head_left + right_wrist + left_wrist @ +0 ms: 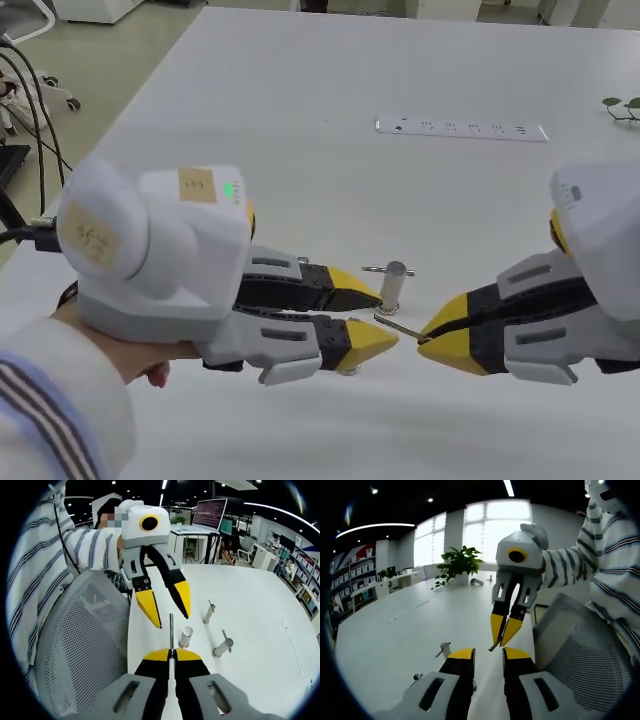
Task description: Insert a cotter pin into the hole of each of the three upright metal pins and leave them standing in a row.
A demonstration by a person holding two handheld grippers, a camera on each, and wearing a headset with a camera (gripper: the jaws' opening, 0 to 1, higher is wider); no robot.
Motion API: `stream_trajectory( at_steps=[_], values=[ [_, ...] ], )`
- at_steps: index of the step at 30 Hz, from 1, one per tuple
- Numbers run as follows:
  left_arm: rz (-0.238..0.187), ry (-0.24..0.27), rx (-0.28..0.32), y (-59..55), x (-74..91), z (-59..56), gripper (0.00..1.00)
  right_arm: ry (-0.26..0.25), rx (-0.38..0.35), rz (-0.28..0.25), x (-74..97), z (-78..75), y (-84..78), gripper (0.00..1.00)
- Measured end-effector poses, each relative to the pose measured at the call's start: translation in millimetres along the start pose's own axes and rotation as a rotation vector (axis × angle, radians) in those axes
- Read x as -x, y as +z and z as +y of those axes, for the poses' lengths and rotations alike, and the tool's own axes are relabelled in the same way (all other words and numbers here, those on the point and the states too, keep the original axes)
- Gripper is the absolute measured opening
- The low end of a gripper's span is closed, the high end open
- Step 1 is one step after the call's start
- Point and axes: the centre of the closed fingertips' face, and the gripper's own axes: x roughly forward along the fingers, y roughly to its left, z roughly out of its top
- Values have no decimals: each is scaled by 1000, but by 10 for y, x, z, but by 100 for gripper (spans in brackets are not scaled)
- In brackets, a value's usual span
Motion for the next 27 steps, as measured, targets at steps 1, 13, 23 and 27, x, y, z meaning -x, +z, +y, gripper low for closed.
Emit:
stream_trajectory(
  at_steps=[1,13,23,27],
  values=[
    [3,2,-3,-9,0,2,19,-2,-1,5,2,-4,-9,0],
    [60,49,1,-165,-11,96,35,-35,-19,86,11,-81,-230,0],
    [86,63,27,-319,7,143,37,-50,-35,135,-2,-169,-373,0],
    [94,65,33,-370,1,156,37,-46,-24,159,-34,-182,-418,0]
  ],
)
